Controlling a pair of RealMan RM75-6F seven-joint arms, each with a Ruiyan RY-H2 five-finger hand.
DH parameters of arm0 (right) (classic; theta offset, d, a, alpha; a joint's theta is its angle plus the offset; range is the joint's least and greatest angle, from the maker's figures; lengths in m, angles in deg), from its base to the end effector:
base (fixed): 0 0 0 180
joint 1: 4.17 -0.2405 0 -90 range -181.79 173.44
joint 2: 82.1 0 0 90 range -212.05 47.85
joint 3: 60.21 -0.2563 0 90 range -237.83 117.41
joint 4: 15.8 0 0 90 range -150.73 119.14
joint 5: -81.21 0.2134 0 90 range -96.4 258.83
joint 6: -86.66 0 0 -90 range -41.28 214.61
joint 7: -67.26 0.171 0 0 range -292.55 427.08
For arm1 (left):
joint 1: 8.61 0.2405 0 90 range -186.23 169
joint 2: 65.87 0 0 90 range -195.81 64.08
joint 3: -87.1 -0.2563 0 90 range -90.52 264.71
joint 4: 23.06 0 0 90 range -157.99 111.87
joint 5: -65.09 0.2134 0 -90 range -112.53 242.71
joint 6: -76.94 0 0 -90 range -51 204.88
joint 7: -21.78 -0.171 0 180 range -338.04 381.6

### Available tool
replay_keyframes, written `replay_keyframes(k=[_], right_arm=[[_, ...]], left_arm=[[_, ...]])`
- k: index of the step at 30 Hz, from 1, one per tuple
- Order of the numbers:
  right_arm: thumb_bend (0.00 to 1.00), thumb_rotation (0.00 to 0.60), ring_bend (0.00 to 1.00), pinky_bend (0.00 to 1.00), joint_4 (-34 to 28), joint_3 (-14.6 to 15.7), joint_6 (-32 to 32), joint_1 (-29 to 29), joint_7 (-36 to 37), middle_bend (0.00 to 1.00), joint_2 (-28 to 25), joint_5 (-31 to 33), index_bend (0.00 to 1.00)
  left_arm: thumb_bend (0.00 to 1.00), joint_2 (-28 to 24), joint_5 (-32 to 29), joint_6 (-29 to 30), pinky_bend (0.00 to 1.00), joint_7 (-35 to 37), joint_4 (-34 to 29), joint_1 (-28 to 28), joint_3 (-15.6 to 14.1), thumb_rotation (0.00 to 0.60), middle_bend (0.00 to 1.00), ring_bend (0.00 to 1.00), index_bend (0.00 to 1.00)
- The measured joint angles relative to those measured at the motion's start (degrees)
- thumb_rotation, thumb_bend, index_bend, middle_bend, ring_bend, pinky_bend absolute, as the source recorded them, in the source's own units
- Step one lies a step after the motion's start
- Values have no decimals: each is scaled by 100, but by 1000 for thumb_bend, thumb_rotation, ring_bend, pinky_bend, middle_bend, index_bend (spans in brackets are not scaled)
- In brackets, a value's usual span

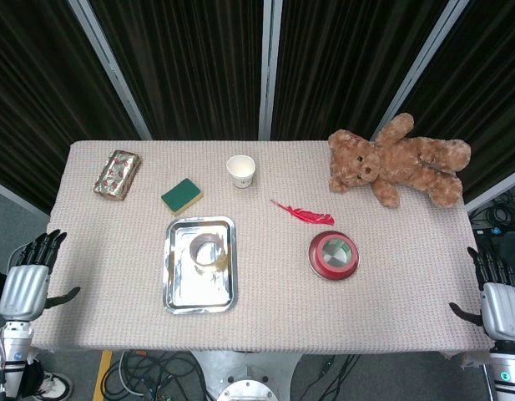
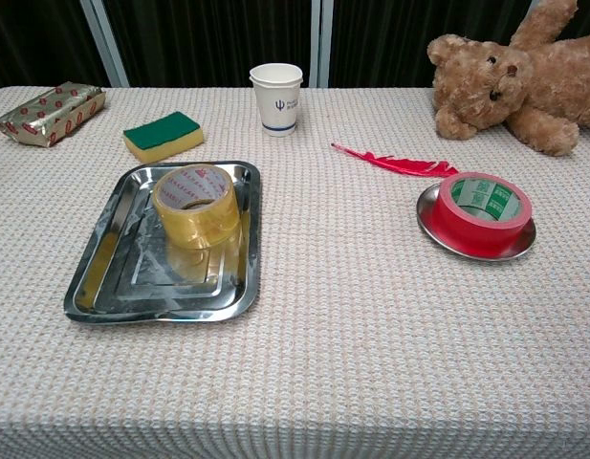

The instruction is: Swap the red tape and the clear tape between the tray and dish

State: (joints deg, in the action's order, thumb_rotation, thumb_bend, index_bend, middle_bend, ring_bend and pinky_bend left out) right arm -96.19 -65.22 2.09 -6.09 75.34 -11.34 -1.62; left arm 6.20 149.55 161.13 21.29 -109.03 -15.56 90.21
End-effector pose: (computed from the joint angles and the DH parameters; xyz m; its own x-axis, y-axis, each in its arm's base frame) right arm -0.3597 -0.1999 0.1489 0.3435 0.0235 0.9389 -0.9346 0.1072 0.3393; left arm -0.3180 0.2216 0.1206 0.3751 0.0022 0.9270 0.9269 -0.0125 -0.3751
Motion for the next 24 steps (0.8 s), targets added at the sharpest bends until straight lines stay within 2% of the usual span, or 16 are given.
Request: replay_keyframes(k=[13, 19, 24], right_arm=[[0, 600, 0, 0, -153, 5, 103, -110, -76, 0, -54, -85, 0], [0, 600, 0, 0, -546, 26, 493, -455, -417, 0, -245, -301, 0], [0, 600, 0, 0, -943, -85, 1057, -963, -875, 0, -364, -381, 0]], left_arm=[[90, 14, 161, 16, 117, 46, -19, -60, -8, 600, 47, 0, 54], [90, 75, 232, -4, 117, 47, 49, -69, -67, 600, 47, 0, 54], [90, 186, 216, -48, 117, 158, 204, -73, -90, 600, 47, 0, 54]])
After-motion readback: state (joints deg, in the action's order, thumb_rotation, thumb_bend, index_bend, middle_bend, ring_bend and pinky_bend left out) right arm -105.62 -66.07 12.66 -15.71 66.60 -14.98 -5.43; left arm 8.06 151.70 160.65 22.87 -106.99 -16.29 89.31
